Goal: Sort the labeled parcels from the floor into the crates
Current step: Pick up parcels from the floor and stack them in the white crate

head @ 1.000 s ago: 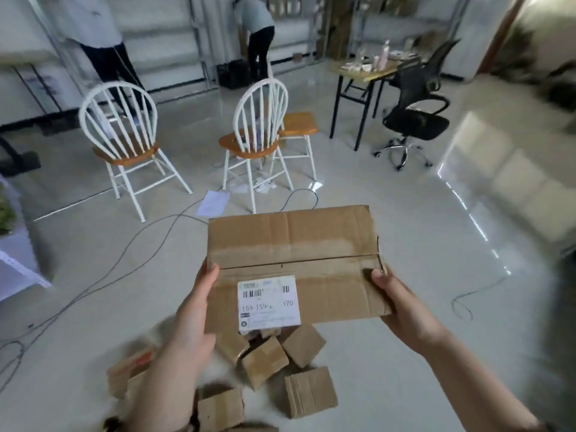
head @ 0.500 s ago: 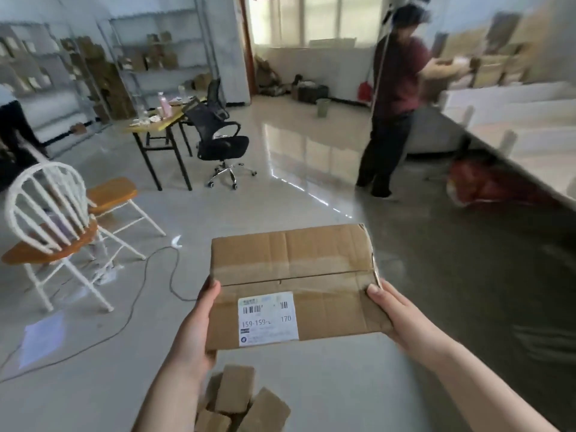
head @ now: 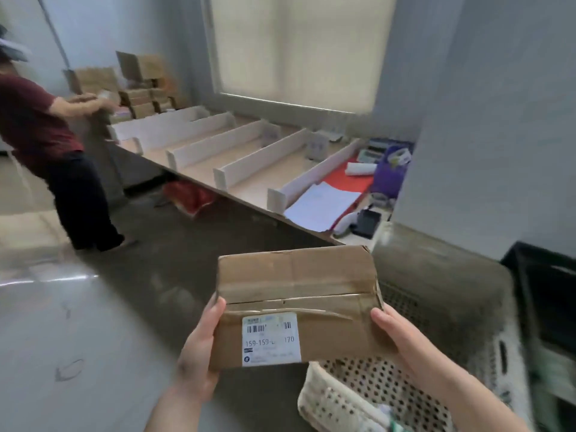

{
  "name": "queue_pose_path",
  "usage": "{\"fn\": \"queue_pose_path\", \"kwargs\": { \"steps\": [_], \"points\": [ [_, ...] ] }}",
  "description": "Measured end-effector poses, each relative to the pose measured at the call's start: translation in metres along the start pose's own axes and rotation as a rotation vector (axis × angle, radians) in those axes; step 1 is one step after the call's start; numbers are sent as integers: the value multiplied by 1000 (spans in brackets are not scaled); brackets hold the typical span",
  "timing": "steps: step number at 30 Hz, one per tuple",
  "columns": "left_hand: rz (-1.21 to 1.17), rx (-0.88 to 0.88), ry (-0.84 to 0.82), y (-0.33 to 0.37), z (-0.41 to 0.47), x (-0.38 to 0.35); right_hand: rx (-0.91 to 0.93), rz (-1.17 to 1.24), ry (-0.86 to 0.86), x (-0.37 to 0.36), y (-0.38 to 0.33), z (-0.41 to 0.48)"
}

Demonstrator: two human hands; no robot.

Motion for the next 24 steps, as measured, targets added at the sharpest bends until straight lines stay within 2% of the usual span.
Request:
{"fn": "queue_pose_path", "kwargs": {
  "steps": [4, 8, 20, 24],
  "points": [
    [72, 78, -190, -33, 40, -104, -46, 76, 207, 105, 7, -4],
    [172, 175, -297, -66, 73, -174, -158, 139, 383, 179, 31, -9],
    [368, 339, -520, -138, 179, -294, -245, 366, 682, 259, 67, 7],
    [405, 381, -513, -178, 209, -318, -269, 396, 753, 287, 80, 20]
  ]
}}
Point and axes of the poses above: each hand's wrist, its own z-axis towards the middle knuckle, its own x-axis out of the back of the hand, y = z × x, the point moved 8 cm from there along z, towards the middle knuckle, and after that the axes turned 5 degrees about y, right-handed, at the moved point
